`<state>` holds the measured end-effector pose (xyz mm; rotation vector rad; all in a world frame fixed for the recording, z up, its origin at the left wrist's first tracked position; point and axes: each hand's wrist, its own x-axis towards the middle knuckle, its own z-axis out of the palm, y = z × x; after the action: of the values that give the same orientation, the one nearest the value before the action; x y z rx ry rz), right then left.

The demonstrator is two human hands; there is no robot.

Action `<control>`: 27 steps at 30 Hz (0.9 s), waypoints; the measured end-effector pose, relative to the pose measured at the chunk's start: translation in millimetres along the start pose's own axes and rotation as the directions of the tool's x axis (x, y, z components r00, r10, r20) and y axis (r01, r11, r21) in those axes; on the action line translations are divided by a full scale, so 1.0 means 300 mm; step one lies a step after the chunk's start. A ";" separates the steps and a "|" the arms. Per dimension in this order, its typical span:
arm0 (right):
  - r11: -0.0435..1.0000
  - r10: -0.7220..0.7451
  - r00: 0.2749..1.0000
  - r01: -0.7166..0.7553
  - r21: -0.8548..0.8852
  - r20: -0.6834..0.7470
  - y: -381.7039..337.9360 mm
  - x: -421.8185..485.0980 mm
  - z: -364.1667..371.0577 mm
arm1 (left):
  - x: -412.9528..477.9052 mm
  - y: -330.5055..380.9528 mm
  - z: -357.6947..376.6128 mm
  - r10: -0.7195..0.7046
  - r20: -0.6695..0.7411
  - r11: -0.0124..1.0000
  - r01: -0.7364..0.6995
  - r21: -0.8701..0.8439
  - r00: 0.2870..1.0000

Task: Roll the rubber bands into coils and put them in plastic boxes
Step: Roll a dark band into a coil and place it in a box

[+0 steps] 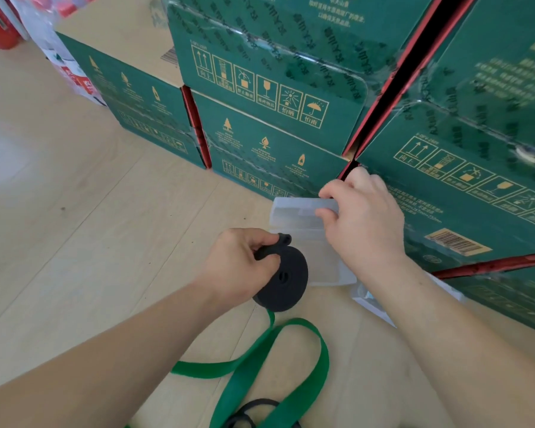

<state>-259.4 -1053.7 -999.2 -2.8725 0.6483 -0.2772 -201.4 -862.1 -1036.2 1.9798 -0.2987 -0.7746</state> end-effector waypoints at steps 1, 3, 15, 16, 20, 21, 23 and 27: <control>0.999 0.041 0.999 -0.040 0.007 -0.014 0.003 -0.001 0.001 | 0.010 0.008 0.013 0.012 0.005 1.000 -0.012 0.013 1.000; 0.986 0.149 0.988 -0.152 0.070 0.044 0.018 -0.003 0.005 | 0.031 0.018 0.036 0.041 0.007 0.997 -0.041 0.058 0.999; 0.889 0.181 0.983 -0.176 0.422 0.030 0.136 -0.159 0.084 | 0.082 0.097 0.092 0.229 0.007 0.960 -0.228 0.162 0.973; 0.882 0.184 0.982 -0.181 0.435 0.035 0.136 -0.163 0.085 | 0.076 0.091 0.099 0.250 -0.001 0.951 -0.245 0.188 0.968; 0.833 0.211 0.973 -0.230 0.503 0.097 0.129 -0.180 0.104 | 0.076 0.067 0.107 0.239 0.018 0.938 -0.235 0.255 0.971; 0.817 0.229 0.967 -0.252 0.519 0.110 0.128 -0.184 0.110 | 0.076 0.061 0.110 0.209 0.053 0.931 -0.216 0.293 0.976; 0.769 0.282 0.953 -0.292 0.569 0.109 0.124 -0.194 0.116 | 0.060 0.044 0.119 0.172 0.104 0.908 -0.198 0.369 0.980; 0.729 0.350 0.936 -0.294 0.618 0.031 0.136 -0.193 0.102 | 0.055 0.008 0.137 0.238 0.170 0.895 -0.284 0.343 0.956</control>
<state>-320.5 -1060.4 -1045.7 -2.0848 0.8678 -0.4640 -214.5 -900.1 -1054.9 2.1761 -0.8191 -0.7043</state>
